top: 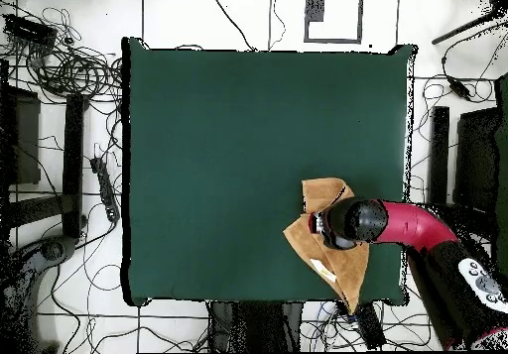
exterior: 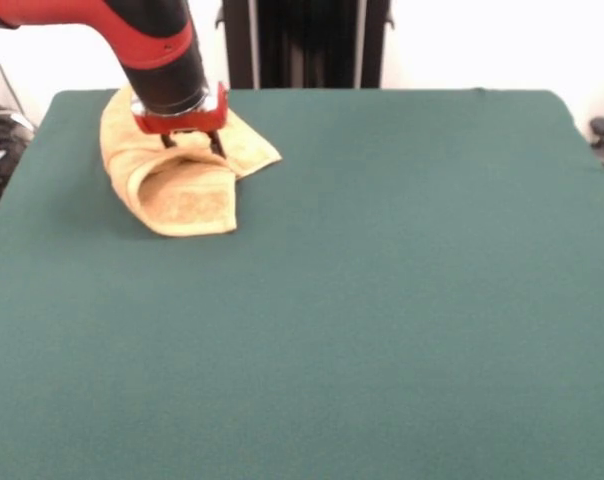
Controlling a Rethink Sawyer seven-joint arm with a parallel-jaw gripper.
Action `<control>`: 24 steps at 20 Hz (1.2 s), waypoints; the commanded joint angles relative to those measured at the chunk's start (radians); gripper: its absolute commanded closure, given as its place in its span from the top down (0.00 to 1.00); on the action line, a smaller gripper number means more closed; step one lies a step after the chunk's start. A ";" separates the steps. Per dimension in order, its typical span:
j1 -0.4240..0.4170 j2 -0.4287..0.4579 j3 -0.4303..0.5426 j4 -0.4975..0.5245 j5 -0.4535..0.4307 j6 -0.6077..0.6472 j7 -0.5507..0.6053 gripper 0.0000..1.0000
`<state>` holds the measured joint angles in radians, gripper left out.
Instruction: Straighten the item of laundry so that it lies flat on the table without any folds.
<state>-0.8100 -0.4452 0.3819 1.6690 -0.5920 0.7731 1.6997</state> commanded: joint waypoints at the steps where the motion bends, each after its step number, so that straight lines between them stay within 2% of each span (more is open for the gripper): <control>1: 0.066 0.072 0.064 -0.291 -0.020 -0.032 -0.058 1.00; 5: 0.076 0.091 0.071 -0.346 0.014 0.024 -0.067 1.00; 10: 0.092 0.099 0.063 -0.374 0.038 0.018 -0.024 1.00; 17: 0.135 0.098 0.029 -0.343 0.120 -0.026 0.157 1.00; 19: 0.144 0.093 0.013 -0.337 0.108 -0.051 0.153 1.00; 24: 0.116 0.089 0.015 -0.332 0.119 -0.011 0.071 1.00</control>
<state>-0.7423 -0.4185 0.3709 1.3530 -0.5228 0.7774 1.6997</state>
